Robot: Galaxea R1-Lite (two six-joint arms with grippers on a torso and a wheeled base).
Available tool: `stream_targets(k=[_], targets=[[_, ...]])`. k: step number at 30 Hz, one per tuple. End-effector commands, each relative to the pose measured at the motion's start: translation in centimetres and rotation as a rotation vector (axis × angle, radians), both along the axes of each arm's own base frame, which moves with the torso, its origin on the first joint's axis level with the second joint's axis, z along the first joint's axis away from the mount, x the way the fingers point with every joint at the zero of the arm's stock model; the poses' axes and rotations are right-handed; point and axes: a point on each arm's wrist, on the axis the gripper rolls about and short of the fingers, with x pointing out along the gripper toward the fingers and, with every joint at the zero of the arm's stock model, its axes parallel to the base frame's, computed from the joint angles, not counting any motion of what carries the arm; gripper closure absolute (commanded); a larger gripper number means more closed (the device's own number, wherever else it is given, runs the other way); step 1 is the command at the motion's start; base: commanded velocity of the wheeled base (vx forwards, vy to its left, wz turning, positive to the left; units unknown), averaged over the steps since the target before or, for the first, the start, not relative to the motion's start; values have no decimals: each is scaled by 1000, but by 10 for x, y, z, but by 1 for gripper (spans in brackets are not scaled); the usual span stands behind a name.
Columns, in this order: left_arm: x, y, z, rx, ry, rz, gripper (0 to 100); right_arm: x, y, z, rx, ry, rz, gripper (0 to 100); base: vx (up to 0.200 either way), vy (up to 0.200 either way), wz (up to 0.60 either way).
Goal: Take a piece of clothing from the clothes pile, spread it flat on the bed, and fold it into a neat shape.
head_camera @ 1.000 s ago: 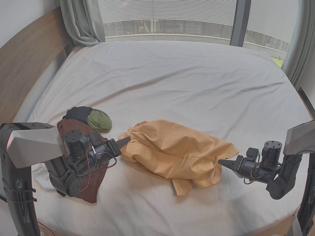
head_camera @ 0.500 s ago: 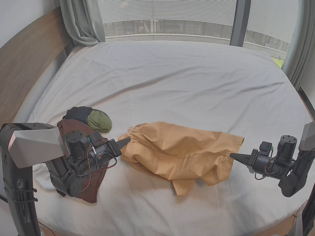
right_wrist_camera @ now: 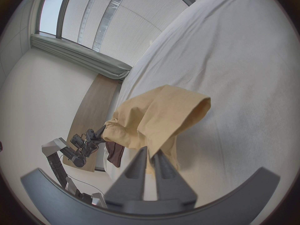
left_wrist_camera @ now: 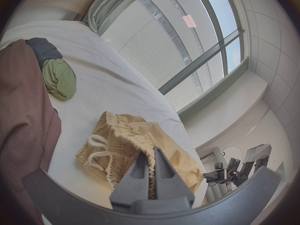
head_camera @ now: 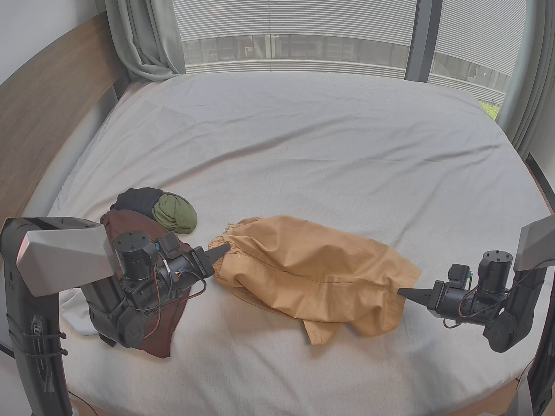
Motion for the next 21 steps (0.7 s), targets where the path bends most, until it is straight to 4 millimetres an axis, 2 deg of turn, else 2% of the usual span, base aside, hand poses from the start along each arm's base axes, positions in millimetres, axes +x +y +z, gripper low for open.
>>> stream_targets(k=[1, 11, 14, 21], targets=[[0, 0, -1, 1, 2, 0, 100, 0, 0, -10, -2, 34, 6, 0, 0, 0, 0], [0, -1, -1, 2, 2, -4, 100, 2, 2, -20, -8, 66, 11, 0, 0, 0, 0], [0, -1, -1, 2, 2, -4, 100, 0, 4, -17, -8, 58, 22, 0, 0, 0, 0], [0, -1, -2, 2, 4, -4, 100, -11, 17, 5, 0, -2, 73, 0, 0, 0, 0]])
